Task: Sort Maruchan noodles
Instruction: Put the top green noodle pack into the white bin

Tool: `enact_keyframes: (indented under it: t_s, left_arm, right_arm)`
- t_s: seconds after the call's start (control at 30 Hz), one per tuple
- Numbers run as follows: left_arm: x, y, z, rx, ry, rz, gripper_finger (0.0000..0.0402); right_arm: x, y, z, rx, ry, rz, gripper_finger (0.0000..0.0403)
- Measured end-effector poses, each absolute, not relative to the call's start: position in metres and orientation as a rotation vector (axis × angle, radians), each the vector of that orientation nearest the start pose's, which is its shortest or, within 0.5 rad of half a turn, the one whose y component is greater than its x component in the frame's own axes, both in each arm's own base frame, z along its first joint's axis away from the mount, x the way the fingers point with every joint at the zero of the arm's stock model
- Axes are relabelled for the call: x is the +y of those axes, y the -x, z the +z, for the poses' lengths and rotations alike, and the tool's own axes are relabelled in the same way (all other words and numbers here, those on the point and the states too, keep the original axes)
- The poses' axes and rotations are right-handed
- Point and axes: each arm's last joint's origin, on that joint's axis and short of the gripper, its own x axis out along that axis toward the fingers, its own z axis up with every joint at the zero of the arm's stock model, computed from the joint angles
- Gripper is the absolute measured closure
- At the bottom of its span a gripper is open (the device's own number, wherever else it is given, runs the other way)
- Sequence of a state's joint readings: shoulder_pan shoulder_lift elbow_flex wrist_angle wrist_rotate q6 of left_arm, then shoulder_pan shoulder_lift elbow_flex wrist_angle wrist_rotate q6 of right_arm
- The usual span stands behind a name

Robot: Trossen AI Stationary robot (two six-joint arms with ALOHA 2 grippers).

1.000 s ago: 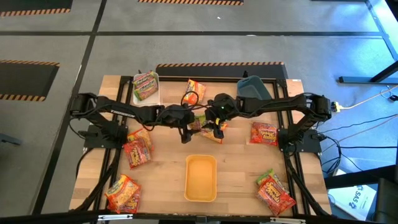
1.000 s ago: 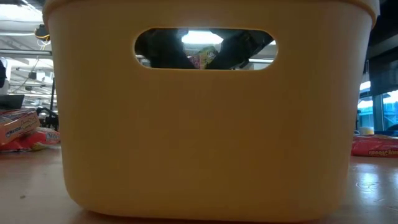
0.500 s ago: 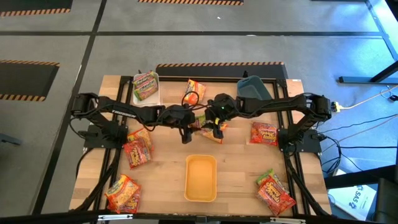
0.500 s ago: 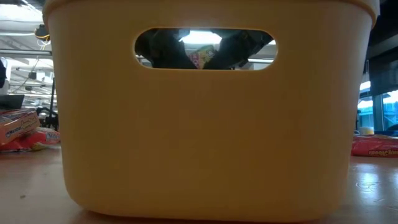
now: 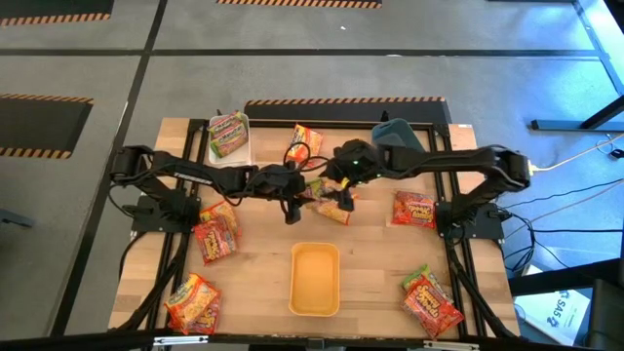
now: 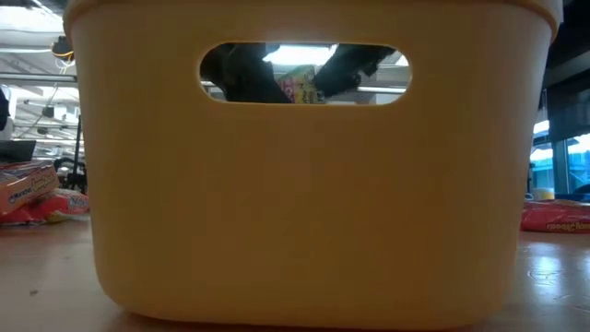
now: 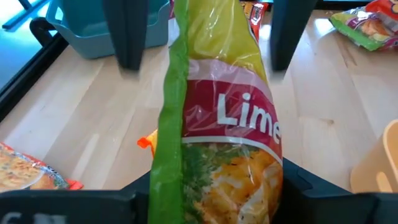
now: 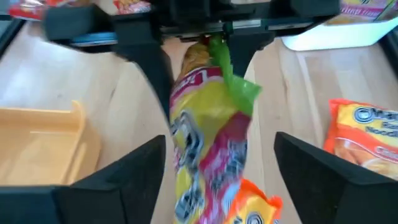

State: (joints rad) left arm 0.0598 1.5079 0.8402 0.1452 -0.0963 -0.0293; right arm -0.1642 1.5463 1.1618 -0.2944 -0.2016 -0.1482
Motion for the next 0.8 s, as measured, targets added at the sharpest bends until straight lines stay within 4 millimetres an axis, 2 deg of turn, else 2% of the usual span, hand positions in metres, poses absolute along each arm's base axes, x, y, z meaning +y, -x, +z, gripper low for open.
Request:
enact_keyframes:
  t_s: [0.1,0.17,0.3,0.43,0.57,0.7,0.8]
  left_arm:
    - [0.019,-0.315,0.215,0.518,0.001,0.136,0.0264]
    - [0.017,-0.315,0.214,0.528,-0.014,0.127,0.0264]
    - [0.019,-0.312,0.209,0.524,-0.018,0.154,0.0265]
    - [0.018,-0.309,0.205,0.459,-0.012,0.167,0.0265]
    - [0.016,-0.308,0.209,0.355,-0.022,0.163,0.0265]
    - [0.013,-0.304,0.223,0.252,-0.042,0.16,0.0265]
    - [0.01,-0.297,0.224,0.221,-0.071,0.183,0.0265]
  right_arm:
    - [-0.046,-0.316,0.284,0.654,0.047,0.094,0.0102]
    - [-0.044,-0.301,0.285,0.653,0.067,0.111,0.0098]
    - [-0.043,-0.275,0.27,0.645,0.068,0.103,0.0099]
    - [-0.045,-0.255,0.249,0.551,0.04,0.066,0.0102]
    - [-0.047,-0.243,0.229,0.428,0.027,0.063,0.0102]
    - [-0.047,-0.24,0.22,0.354,0.017,0.066,0.0102]
    - [-0.046,-0.239,0.216,0.331,0.005,0.067,0.0102]
